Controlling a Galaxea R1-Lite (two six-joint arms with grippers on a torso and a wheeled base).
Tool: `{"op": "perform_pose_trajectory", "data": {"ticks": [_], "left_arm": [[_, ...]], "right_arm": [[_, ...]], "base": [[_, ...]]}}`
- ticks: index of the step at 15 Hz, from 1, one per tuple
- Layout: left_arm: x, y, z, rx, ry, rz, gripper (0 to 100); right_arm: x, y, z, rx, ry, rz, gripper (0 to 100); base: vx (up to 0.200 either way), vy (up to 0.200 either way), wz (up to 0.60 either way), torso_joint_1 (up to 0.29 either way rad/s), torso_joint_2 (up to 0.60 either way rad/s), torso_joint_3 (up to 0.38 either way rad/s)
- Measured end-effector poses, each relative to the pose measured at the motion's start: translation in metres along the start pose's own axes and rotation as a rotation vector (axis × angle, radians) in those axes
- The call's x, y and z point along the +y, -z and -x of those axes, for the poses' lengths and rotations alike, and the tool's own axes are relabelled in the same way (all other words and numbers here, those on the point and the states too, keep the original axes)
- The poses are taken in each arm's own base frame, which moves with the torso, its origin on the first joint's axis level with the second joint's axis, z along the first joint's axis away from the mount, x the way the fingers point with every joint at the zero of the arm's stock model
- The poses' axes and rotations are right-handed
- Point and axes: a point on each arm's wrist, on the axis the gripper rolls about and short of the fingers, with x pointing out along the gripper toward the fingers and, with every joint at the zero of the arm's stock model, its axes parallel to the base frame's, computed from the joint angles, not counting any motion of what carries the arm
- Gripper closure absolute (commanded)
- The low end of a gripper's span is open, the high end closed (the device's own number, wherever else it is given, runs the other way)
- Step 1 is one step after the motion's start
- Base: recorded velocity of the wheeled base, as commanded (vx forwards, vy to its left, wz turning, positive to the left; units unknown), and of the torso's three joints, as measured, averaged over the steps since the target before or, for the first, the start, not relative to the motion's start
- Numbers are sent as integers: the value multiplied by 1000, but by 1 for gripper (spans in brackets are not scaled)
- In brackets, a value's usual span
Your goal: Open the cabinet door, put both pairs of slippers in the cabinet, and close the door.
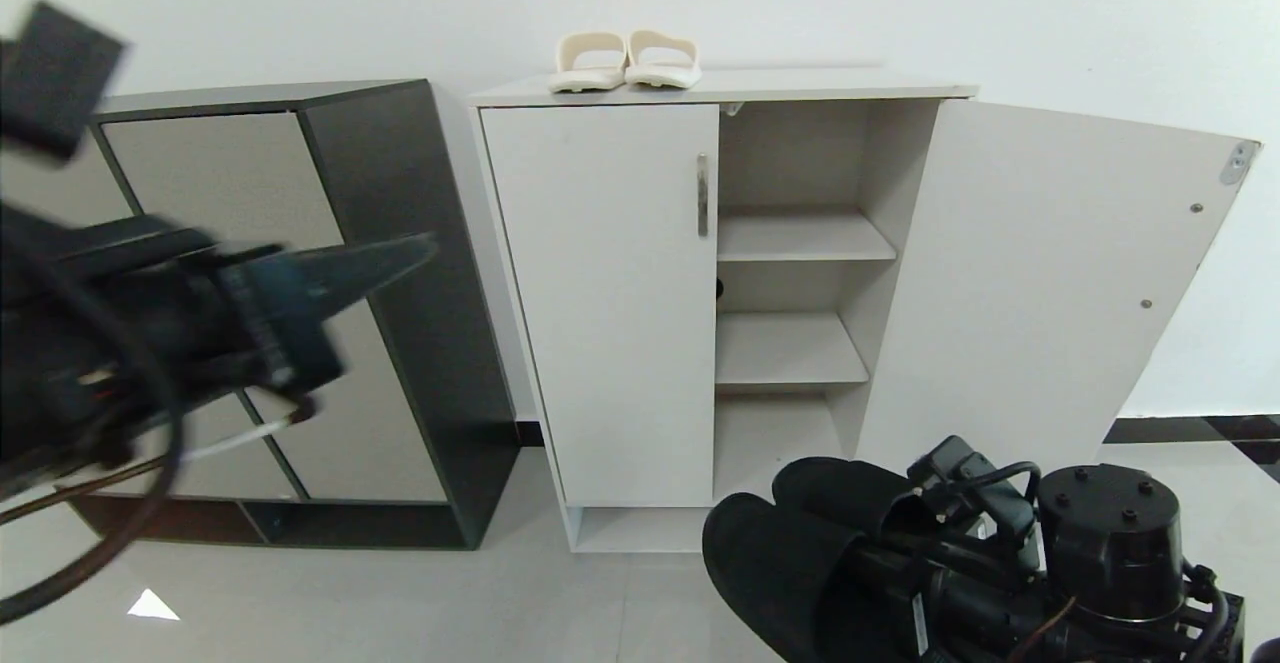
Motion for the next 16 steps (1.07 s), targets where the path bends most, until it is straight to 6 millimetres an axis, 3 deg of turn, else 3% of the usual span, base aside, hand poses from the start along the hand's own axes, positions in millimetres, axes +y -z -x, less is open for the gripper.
{"op": "perform_pose_trajectory", "data": {"ticks": [3, 5, 7, 10, 14, 16], "left_arm": [[25, 32, 111, 6, -304, -48, 100], [29, 92, 155, 48, -492, -75, 100], [29, 150, 172, 77, -562, -94, 100], [28, 195, 173, -4, -433, -152, 100], [28, 209, 174, -23, -407, -166, 100], [28, 210, 175, -30, -413, -161, 100]], "right_arm": [[0, 3, -4, 10, 3, 1, 100], [1, 4, -5, 13, -2, 5, 100], [1, 4, -6, 16, 0, 6, 100], [2, 6, -7, 24, -3, 5, 100], [4, 4, -12, -1, 20, 9, 100], [8, -9, -26, -55, 164, -13, 100]], "base": [[0, 0, 0, 0, 0, 0], [0, 0, 0, 0, 0, 0], [0, 0, 0, 0, 0, 0], [0, 0, 0, 0, 0, 0], [0, 0, 0, 0, 0, 0], [0, 0, 0, 0, 0, 0]]}}
